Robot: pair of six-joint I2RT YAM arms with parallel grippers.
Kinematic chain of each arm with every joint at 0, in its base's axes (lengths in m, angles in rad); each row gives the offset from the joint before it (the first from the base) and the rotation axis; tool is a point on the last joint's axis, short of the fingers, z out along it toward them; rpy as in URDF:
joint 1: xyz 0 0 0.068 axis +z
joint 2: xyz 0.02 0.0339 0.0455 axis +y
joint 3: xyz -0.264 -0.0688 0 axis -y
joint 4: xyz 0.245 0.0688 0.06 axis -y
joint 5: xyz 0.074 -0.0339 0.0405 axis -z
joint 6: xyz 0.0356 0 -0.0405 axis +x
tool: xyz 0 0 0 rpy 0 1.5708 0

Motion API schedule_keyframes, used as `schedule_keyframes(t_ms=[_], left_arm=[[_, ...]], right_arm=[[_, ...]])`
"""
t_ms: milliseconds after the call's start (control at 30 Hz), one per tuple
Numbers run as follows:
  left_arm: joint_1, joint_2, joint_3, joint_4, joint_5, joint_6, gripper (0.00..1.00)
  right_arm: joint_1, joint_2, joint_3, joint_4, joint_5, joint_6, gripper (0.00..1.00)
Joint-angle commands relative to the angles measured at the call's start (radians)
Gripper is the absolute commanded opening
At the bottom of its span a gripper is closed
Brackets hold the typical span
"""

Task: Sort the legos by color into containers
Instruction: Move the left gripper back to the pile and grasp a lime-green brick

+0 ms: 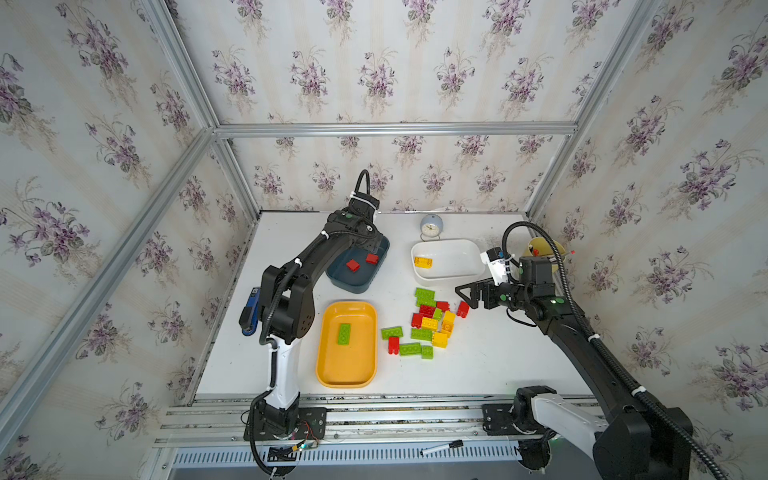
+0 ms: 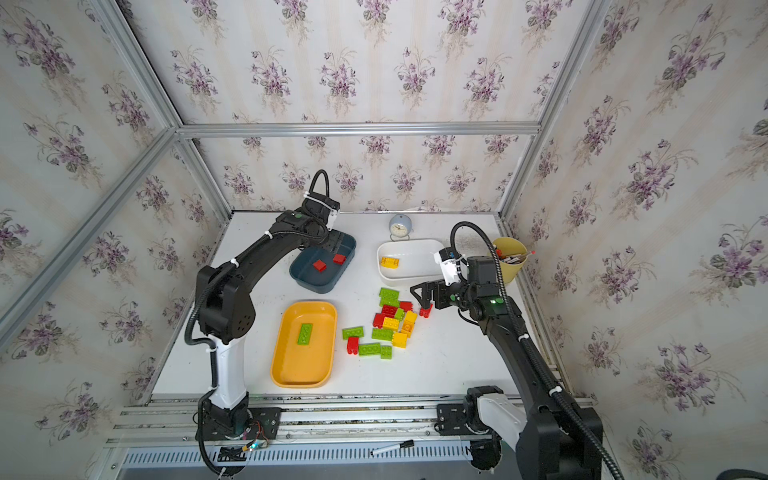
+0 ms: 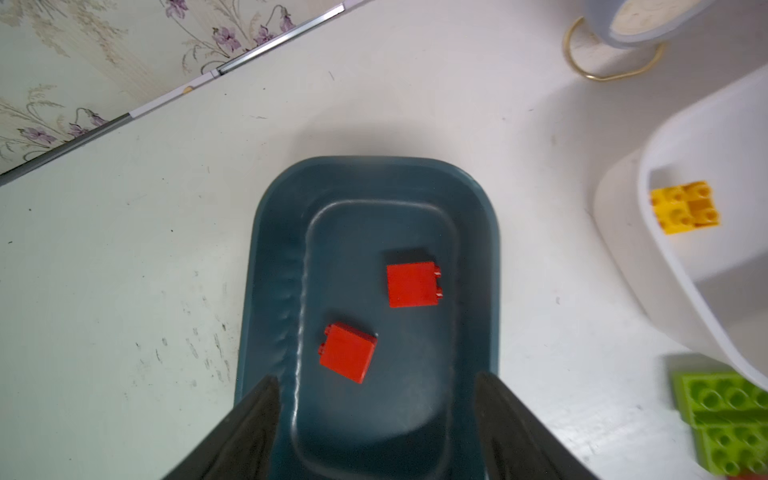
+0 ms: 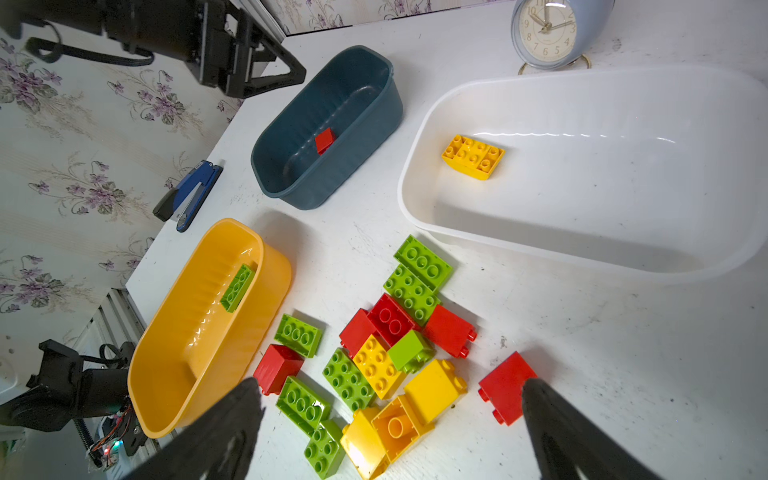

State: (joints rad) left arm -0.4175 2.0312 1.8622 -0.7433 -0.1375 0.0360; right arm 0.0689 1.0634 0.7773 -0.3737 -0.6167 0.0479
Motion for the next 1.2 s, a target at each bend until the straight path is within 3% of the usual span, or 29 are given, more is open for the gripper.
schedule_keyframes(t_ms=[0,100,267,500,800,1167], left_arm=[[-0.036,-0.090,-0.089,-0.019,0.084,-0.012,0.76],[-0.075,-0.185,-0.184,-0.021,0.138,-0.010,0.76],[-0.187,-0.294,-0.318,-0.022,0.116,0.002,0.76],[-0.339,-0.306,-0.436,-0.020,0.104,0.114,0.72],[-0.416,-0.235,-0.558,0.015,0.098,0.208,0.67],[-0.438,-0.186,-0.606,0.058,0.071,0.234,0.66]], right_arm=[[-0.001,0.010,0.004,0.032,-0.021,0.004,1.00],[-0.001,0.022,0.004,0.045,-0.028,0.006,1.00],[-0.001,0.027,-0.002,0.062,-0.033,0.011,1.00],[0.000,0.012,-0.025,0.068,-0.038,0.016,1.00],[-0.001,-0.023,-0.041,0.042,-0.025,0.007,1.00],[0.000,-0.022,-0.038,0.041,-0.027,0.009,1.00]])
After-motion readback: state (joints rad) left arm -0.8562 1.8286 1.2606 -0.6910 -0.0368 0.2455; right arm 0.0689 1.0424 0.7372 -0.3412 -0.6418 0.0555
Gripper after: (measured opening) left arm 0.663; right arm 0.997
